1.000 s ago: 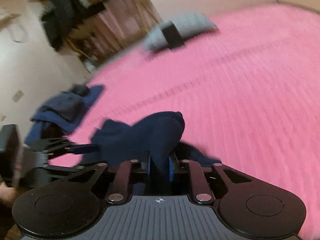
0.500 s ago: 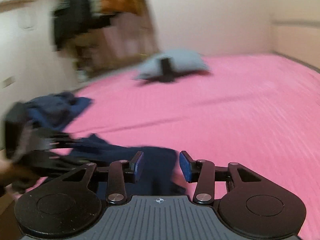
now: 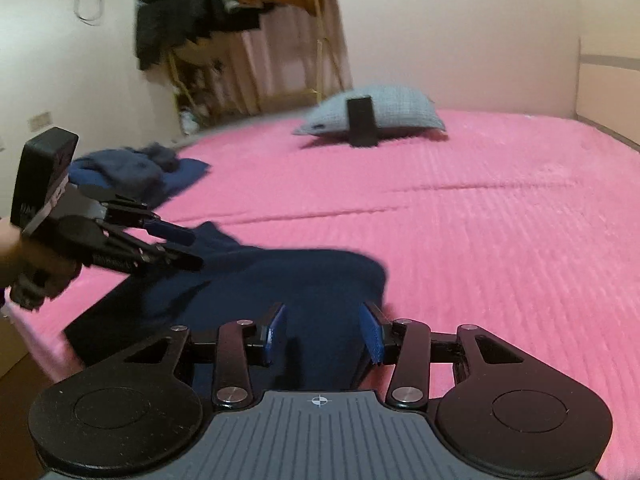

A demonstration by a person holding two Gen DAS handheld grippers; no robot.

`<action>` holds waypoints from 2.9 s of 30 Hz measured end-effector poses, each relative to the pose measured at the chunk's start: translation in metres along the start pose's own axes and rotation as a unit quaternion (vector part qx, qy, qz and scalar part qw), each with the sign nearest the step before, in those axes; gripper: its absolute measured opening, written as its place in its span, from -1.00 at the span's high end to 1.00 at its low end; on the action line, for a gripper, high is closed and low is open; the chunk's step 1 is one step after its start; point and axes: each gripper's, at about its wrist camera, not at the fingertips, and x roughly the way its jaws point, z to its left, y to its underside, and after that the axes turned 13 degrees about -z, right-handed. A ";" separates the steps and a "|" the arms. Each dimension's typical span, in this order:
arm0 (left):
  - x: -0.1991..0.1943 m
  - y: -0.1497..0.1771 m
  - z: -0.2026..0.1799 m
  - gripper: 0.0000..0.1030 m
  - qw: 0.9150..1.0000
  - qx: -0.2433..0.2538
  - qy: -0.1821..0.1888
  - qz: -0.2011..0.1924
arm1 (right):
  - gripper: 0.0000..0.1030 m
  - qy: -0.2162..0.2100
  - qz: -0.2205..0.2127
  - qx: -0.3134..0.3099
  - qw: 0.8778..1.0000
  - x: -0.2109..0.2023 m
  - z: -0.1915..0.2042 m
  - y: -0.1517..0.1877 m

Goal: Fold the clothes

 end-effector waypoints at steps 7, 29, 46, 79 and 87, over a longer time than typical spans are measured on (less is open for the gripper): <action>-0.045 0.060 -0.009 0.23 0.999 -0.017 -0.024 0.021 | 0.11 0.005 0.050 -0.001 0.999 0.005 0.002 0.040; -0.102 0.097 -0.031 0.24 0.996 0.038 -0.075 0.030 | 0.11 -0.037 0.067 -0.152 0.985 0.014 0.057 0.062; -0.132 0.100 -0.113 -0.22 0.974 0.216 -0.069 -0.016 | 0.05 -0.073 0.105 -0.491 0.862 0.038 0.120 0.106; -0.084 0.049 -0.081 0.49 0.970 0.233 -0.062 0.021 | 0.18 0.020 0.059 -0.588 0.807 0.070 0.110 0.133; -0.067 0.100 -0.128 0.10 0.905 0.406 -0.114 0.050 | 0.37 0.011 0.063 -0.569 0.820 0.075 0.107 0.116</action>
